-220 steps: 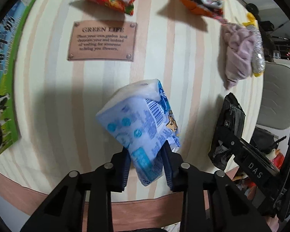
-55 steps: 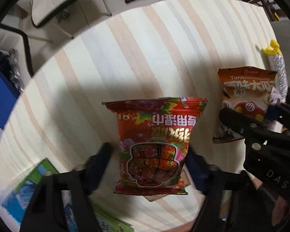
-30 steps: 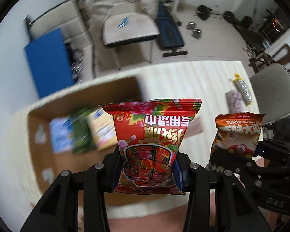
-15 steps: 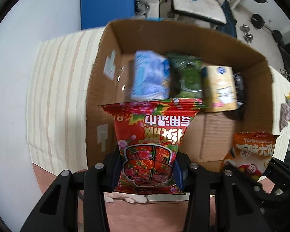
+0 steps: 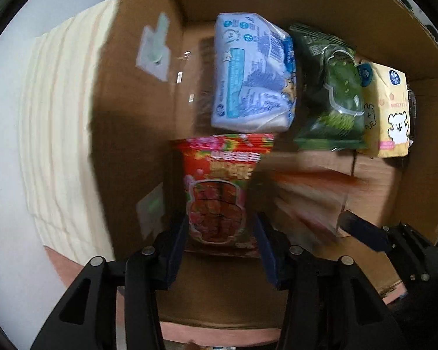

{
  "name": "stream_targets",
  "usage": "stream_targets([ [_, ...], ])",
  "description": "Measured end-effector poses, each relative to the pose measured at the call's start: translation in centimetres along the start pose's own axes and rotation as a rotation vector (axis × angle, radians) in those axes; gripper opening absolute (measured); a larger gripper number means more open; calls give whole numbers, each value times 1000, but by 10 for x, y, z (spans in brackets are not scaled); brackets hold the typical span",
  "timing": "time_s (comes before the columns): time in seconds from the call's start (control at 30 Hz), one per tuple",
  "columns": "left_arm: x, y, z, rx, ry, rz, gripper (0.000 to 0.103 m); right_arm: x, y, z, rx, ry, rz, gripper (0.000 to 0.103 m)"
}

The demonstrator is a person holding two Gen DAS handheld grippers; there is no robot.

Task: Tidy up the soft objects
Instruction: 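Lower both bags into the box in front of the others and release, then lift both tools out of the box toward the cloth and scrubber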

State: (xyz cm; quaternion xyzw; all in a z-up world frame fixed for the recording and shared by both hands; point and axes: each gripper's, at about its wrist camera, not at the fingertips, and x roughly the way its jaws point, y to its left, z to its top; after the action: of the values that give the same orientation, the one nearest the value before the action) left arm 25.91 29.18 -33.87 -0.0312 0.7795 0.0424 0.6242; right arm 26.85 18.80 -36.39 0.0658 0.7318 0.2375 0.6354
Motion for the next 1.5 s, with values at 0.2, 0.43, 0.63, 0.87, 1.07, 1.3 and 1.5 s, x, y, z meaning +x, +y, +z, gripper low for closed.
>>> stream_targets([
  [0.2, -11, -4, 0, -6, -40, -27, 60, -4, -13, -3, 40, -13, -11, 87],
  [0.43, -38, -4, -11, -33, -107, -73, 74, -35, -32, -15, 69, -38, -46, 87],
  [0.63, -58, -7, -32, -43, -184, -58, 101, -70, -47, -31, 80, -88, -141, 103],
  [0.87, -78, -21, -55, -27, -306, -1, 102, -108, -58, -58, 93, -148, -325, 103],
  [1.07, -96, -34, -89, -28, -412, 8, 102, -133, -52, -83, 52, -242, -347, 103],
  [1.3, -125, -38, -141, -64, -515, 31, 101, -172, -36, -128, 36, -350, -358, 103],
  [1.5, -155, -51, -180, -36, -584, 42, 101, -211, -26, -168, 33, -435, -369, 103],
])
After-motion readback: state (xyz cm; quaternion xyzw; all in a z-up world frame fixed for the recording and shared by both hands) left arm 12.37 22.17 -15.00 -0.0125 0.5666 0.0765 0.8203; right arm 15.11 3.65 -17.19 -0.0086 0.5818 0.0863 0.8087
